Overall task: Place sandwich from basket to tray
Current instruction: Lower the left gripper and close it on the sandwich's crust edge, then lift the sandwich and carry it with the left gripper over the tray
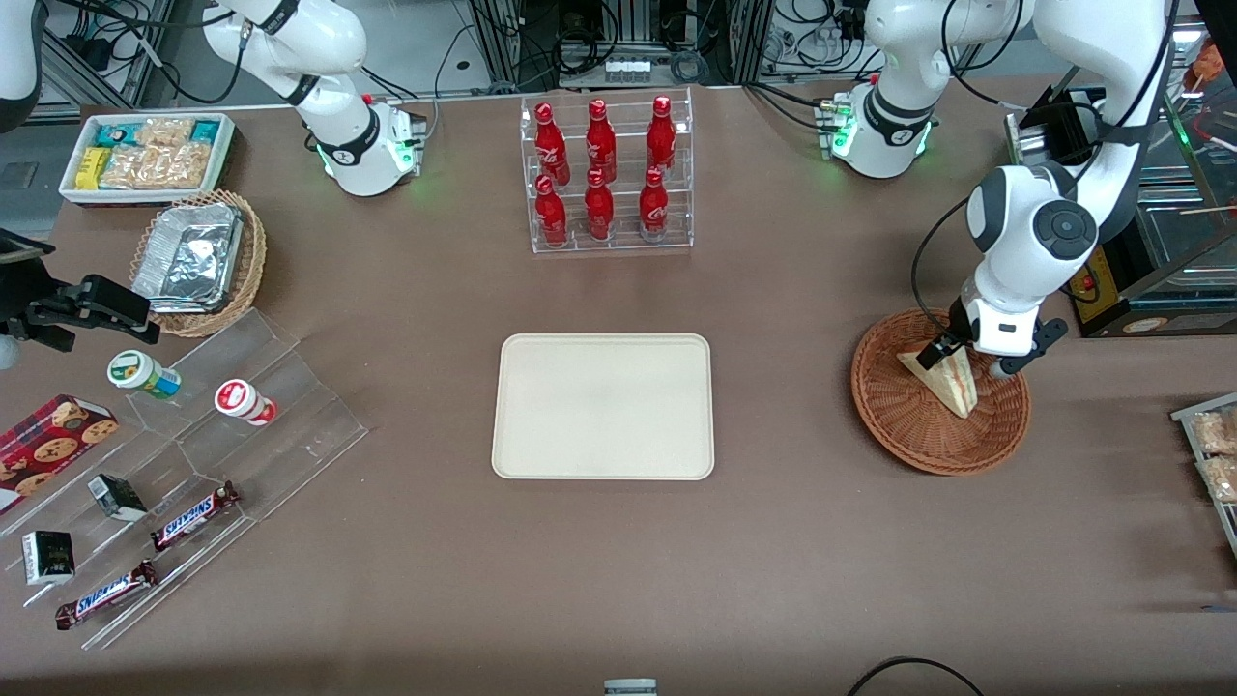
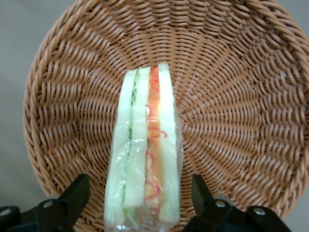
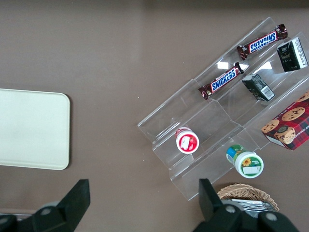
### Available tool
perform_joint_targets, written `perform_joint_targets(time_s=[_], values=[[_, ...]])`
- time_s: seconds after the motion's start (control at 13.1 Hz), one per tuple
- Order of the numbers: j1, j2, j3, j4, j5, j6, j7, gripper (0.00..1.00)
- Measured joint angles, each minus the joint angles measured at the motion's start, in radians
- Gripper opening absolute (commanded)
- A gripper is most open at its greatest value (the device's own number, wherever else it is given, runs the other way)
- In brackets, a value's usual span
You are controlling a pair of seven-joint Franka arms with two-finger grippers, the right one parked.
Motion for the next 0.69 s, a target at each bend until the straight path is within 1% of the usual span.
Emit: perform_joint_targets(time_s=[0.08,0.15,0.53,0.69], values=[[0.005,0.002,0.0,0.0,0.0,0.004,0.0,0.07],[0.007,0.003,0.001,0.0,0.001,0.005,0.0,0.0],[0.005,-0.004,-0.003,0.009,0.003,0.002,-0.042,0.0],[0.0,-0.033,-0.012,0.039,0.004,-0.077,-0.05,0.0]])
